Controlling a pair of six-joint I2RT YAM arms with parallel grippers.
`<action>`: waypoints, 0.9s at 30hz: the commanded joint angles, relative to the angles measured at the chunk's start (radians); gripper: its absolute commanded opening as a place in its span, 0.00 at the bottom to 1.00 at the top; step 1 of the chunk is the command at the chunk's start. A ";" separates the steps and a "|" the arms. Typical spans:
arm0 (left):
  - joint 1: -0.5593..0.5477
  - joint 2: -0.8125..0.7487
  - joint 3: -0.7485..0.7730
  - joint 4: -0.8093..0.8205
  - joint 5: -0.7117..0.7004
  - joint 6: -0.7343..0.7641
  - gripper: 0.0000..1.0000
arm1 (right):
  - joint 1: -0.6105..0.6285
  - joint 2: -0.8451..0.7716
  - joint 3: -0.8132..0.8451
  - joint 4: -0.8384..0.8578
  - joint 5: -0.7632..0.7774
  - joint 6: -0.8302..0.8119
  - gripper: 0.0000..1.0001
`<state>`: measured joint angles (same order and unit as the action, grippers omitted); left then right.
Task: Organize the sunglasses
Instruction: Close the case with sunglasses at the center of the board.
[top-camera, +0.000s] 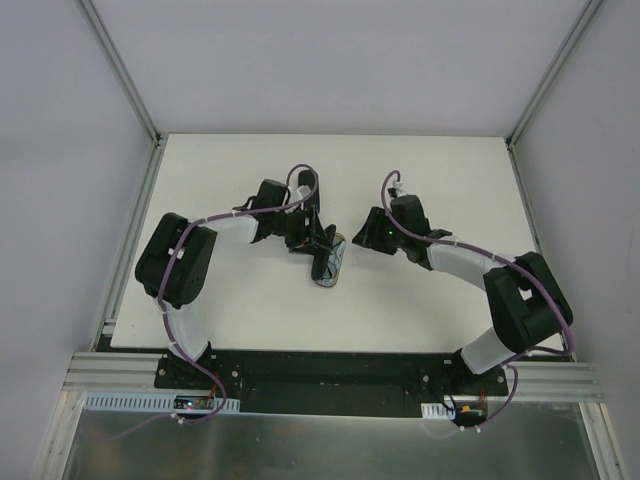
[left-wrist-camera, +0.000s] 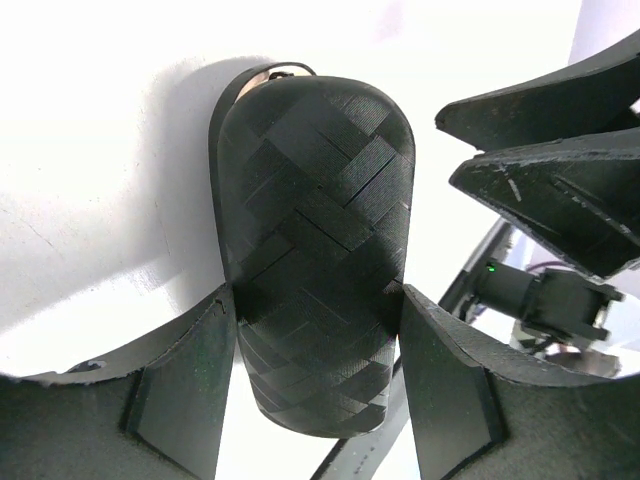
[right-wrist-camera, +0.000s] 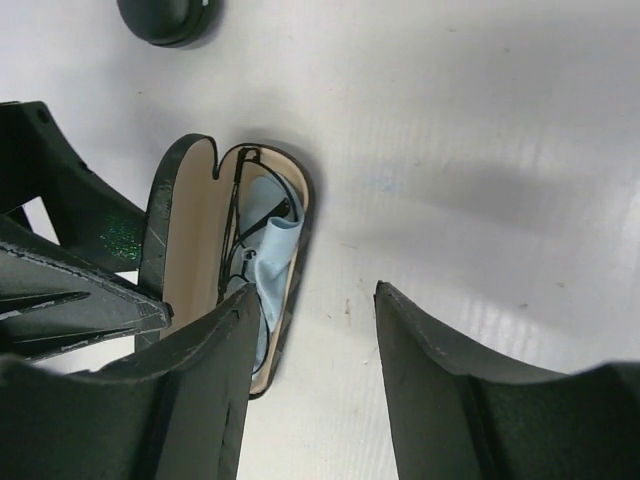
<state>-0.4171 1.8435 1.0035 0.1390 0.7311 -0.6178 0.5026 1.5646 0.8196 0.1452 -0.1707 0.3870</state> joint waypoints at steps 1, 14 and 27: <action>-0.044 -0.020 0.069 -0.263 -0.300 0.159 0.34 | -0.027 -0.066 -0.023 0.043 0.028 0.023 0.52; -0.325 0.147 0.377 -0.660 -0.987 0.253 0.43 | -0.079 -0.071 -0.059 0.059 0.030 0.035 0.53; -0.354 0.106 0.434 -0.710 -0.957 0.248 0.94 | -0.084 -0.058 -0.060 0.062 0.027 0.032 0.53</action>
<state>-0.7815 2.0056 1.4319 -0.5106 -0.2176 -0.3832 0.4221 1.5082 0.7555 0.1757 -0.1524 0.4156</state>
